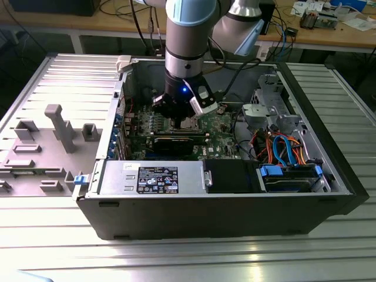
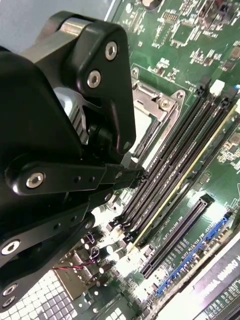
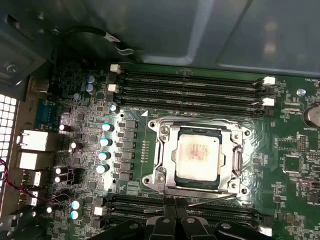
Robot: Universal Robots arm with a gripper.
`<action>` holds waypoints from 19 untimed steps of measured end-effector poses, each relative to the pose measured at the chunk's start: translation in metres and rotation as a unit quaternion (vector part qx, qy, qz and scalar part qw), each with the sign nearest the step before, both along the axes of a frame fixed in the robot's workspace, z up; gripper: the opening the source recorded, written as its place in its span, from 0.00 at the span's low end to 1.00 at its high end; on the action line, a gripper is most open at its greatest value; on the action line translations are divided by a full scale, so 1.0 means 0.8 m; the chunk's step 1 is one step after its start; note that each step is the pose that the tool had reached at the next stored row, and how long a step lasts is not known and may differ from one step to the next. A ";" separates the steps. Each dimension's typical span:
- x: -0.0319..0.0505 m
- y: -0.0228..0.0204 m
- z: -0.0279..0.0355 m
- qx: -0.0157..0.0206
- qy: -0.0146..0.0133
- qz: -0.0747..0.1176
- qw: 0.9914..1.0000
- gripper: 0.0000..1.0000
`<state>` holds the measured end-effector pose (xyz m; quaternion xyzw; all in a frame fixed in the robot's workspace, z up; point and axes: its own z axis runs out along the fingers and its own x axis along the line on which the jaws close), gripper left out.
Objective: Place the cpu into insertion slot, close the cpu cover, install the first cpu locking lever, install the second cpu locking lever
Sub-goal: 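Install the second cpu locking lever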
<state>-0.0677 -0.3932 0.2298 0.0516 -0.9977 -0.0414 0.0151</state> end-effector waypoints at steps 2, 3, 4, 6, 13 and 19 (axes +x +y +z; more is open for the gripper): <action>-0.003 -0.0001 -0.0038 0.000 0.000 0.005 1.000 0.11; -0.004 -0.0005 -0.0056 0.001 0.000 0.007 1.000 0.11; -0.005 -0.0017 -0.0071 0.001 0.000 0.008 1.000 0.11; -0.007 -0.0034 -0.0096 0.003 0.000 0.010 1.000 0.11; -0.012 -0.0095 -0.0151 0.011 0.001 0.012 1.000 0.11; -0.015 -0.0109 -0.0162 0.016 0.001 0.013 1.000 0.11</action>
